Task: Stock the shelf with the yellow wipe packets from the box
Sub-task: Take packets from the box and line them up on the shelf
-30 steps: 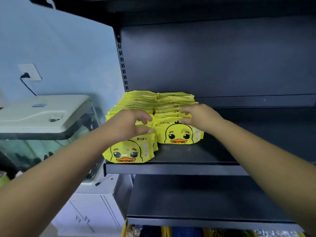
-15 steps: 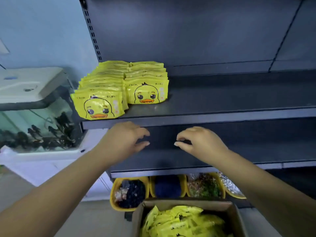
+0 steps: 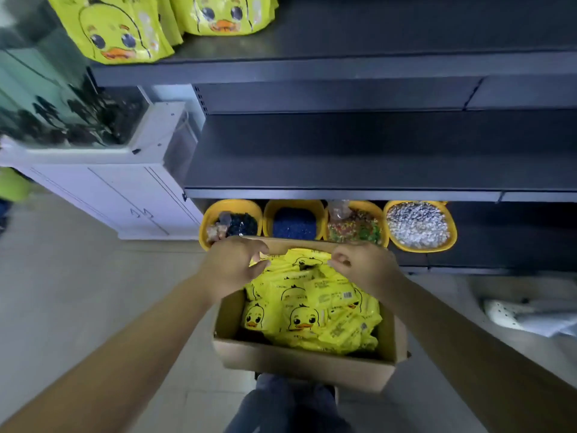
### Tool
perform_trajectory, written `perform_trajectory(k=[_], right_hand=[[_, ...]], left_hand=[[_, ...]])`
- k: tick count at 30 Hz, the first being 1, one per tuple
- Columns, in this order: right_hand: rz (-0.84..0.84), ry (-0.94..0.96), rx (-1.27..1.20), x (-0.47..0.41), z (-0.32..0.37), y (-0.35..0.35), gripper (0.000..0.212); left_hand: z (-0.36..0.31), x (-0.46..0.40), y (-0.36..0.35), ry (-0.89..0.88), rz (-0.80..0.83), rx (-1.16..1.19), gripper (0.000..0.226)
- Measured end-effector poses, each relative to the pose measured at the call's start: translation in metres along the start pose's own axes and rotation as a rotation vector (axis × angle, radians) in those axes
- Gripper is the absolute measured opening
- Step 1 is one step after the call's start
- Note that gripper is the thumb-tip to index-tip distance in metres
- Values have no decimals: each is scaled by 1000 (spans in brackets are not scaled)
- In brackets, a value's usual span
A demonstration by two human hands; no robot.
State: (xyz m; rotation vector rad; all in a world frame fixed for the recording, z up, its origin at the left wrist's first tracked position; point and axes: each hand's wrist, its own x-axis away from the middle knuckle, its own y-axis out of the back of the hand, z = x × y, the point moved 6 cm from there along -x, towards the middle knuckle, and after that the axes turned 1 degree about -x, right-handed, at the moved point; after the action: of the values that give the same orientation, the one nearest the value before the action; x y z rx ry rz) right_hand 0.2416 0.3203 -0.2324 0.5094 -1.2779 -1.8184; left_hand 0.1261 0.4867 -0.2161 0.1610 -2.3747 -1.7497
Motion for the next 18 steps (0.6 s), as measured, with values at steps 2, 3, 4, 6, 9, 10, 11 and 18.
perform_trajectory(k=[2, 3, 4, 6, 9, 10, 11, 18], right_hand=[[81, -75, -41, 9, -20, -27, 29], [126, -112, -64, 12, -30, -43, 29], [167, -152, -79, 14, -40, -58, 29], [244, -224, -85, 17, -58, -91, 30], [312, -309, -120, 19, -83, -139, 30], [339, -335, -139, 21, -89, -156, 29], [366, -354, -153, 23, -95, -173, 30], [432, -497, -169, 22, -130, -268, 35]], left_hand=[[3, 6, -28, 50, 78, 19, 27], [5, 9, -42, 76, 113, 27, 27], [10, 10, -56, 97, 140, 37, 28], [19, 10, -90, 140, 223, 52, 29], [31, 9, -140, 203, 377, 94, 30], [35, 8, -158, 223, 420, 119, 30], [40, 8, -175, 247, 451, 147, 30], [56, -11, -276, 295, 570, 256, 34]])
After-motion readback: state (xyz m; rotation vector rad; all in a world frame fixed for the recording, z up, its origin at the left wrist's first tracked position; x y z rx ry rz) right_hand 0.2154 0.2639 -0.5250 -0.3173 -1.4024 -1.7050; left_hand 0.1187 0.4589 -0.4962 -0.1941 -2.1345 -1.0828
